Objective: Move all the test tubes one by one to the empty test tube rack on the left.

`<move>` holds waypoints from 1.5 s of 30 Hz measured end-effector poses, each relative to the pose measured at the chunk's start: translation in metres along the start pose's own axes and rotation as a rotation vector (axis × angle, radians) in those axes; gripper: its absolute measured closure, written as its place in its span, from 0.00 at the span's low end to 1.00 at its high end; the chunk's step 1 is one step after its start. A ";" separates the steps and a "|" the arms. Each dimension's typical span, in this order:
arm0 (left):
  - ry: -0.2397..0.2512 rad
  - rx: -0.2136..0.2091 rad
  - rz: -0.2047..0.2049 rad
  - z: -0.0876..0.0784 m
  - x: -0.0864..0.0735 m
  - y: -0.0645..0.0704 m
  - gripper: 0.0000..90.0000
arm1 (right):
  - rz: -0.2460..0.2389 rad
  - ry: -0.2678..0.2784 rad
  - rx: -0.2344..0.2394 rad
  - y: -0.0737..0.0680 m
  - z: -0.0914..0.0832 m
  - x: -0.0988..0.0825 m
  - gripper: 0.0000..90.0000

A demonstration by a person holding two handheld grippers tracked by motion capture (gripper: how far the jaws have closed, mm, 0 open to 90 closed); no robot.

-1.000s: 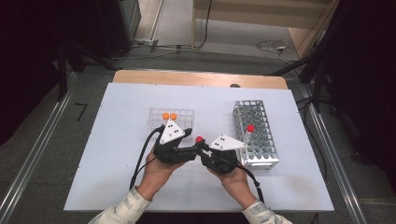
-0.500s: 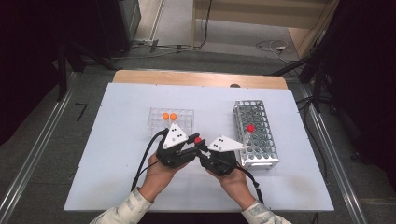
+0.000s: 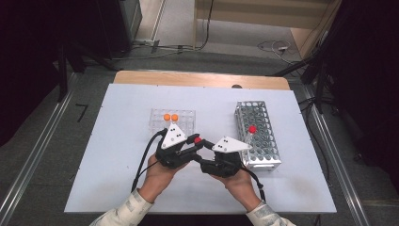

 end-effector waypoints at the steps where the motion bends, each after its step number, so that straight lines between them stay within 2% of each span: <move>1: 0.000 0.004 -0.002 -0.001 0.000 -0.001 0.78 | 0.004 0.001 -0.002 0.001 -0.002 0.000 0.42; 5: 0.011 0.026 -0.019 -0.005 0.002 -0.009 0.78 | 0.005 0.008 -0.002 0.006 -0.008 -0.001 0.37; 13: 0.017 0.060 -0.054 -0.020 0.005 -0.029 0.78 | 0.024 0.028 -0.020 0.018 -0.025 -0.004 0.32; 16: 0.034 0.086 -0.068 -0.027 0.008 -0.039 0.78 | 0.032 0.040 -0.019 0.023 -0.033 -0.005 0.31; 21: 0.059 0.133 -0.098 -0.037 0.012 -0.058 0.78 | -0.003 0.040 -0.053 0.033 -0.051 -0.014 0.30; 24: 0.076 0.157 -0.114 -0.044 0.016 -0.069 0.78 | 0.006 0.041 -0.069 0.041 -0.060 -0.020 0.30; 28: 0.091 0.184 -0.111 -0.053 0.026 -0.078 0.78 | 0.037 0.044 -0.090 0.052 -0.070 -0.031 0.30; 33: 0.096 0.228 -0.101 -0.062 0.037 -0.090 0.78 | 0.057 0.038 -0.103 0.060 -0.075 -0.040 0.30; 38: 0.108 0.272 -0.109 -0.068 0.044 -0.105 0.78 | 0.066 0.054 -0.108 0.064 -0.080 -0.038 0.30; 45: 0.105 0.312 -0.125 -0.063 0.047 -0.124 0.78 | 0.069 0.051 -0.115 0.066 -0.080 -0.039 0.31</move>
Point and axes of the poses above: each handheld gripper's, and its own axes: z roughly forward along the jaws, x roughly out of its top, y roughly to its right, the point moved 9 cm from there along z, roughly forward along the jaws, and after that the axes turned 6 degrees about -x, right-handed, at the moved point
